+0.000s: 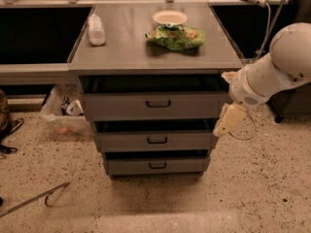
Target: Open top drawer
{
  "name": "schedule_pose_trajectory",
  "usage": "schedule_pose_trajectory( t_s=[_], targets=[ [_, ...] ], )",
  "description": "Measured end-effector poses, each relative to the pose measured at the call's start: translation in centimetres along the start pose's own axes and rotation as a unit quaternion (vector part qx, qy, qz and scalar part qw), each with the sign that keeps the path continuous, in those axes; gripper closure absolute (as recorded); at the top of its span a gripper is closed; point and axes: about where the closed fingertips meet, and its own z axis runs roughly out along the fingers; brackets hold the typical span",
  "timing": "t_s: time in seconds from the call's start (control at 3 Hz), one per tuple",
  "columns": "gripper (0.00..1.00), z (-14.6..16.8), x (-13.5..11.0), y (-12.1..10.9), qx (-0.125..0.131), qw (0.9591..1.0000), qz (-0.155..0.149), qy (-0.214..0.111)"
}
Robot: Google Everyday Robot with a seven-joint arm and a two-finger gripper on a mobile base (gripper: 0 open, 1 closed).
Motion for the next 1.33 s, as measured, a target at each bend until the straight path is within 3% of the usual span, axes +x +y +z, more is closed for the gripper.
schedule_pose_trajectory(
  t_s=[0.33, 1.0, 1.33],
  targets=[
    [0.0, 2.5, -1.0, -0.2, 0.006, 0.9996, 0.011, -0.025],
    [0.0, 11.0, -5.4, 0.0, -0.026, 0.9943, -0.013, -0.103],
    [0.0, 14.5, -7.0, -0.2, -0.041, 0.9923, -0.028, -0.113]
  ],
)
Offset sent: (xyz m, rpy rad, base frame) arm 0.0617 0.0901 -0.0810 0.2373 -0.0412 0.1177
